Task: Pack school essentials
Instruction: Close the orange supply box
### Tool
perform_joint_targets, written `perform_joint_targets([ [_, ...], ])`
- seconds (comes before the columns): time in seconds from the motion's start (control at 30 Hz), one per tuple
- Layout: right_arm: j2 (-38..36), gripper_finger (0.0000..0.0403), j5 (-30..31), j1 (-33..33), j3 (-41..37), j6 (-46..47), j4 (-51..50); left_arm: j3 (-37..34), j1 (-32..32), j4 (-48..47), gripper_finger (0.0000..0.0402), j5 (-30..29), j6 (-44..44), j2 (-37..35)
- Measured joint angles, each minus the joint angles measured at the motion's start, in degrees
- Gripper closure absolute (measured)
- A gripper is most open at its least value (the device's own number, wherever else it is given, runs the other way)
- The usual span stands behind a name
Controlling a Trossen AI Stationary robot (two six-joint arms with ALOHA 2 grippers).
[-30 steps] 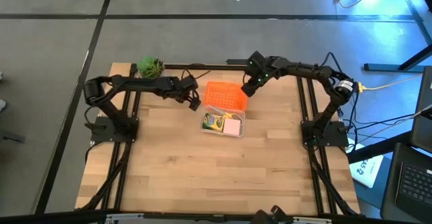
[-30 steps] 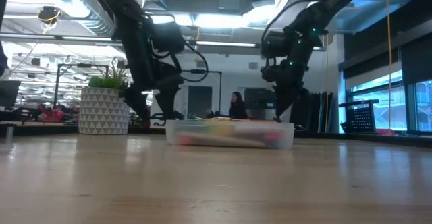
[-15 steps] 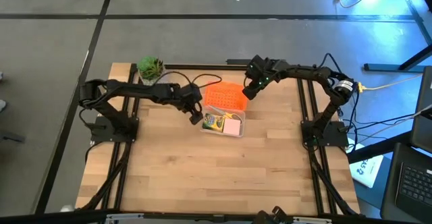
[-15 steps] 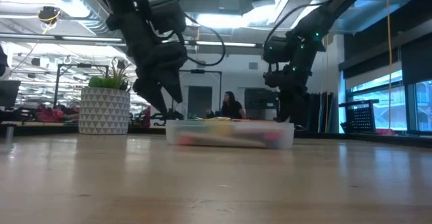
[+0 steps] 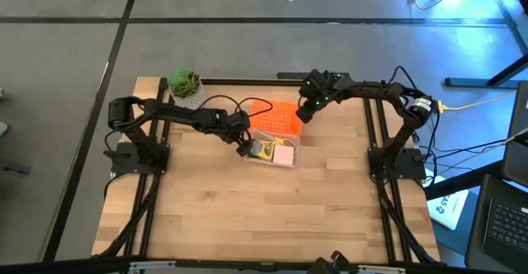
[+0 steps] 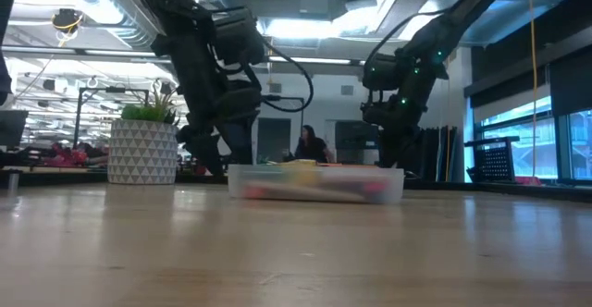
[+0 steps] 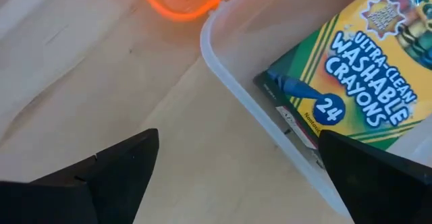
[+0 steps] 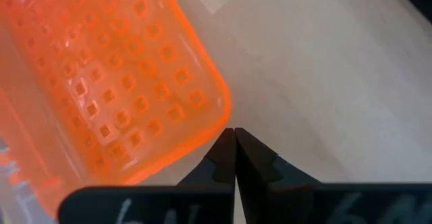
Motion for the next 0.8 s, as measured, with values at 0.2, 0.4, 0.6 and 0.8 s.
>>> perform_joint_targets([
  [0.2, 0.9, 0.0397, -0.46, -0.21, -2.61, 0.26, 3.99, 0.06, -0.05, -0.03, 0.0002, -1.28, 0.92, 0.24],
  [0.4, 1.68, 0.0396, -0.48, -0.24, -2.71, 0.12, 4.3, 0.06, -0.02, -0.07, 0.0002, -1.59, 1.12, 0.24],
  [0.6, 4.39, 0.0396, -4.22, -0.25, -2.69, -0.62, 7.18, 0.06, 0.0, -0.24, 0.0002, -1.56, 1.16, 0.26],
  [0.8, 5.18, 0.0396, -8.23, -0.34, -2.69, -3.96, 9.82, 0.06, 0.15, -0.29, 0.0002, -1.41, 1.19, 0.3],
])
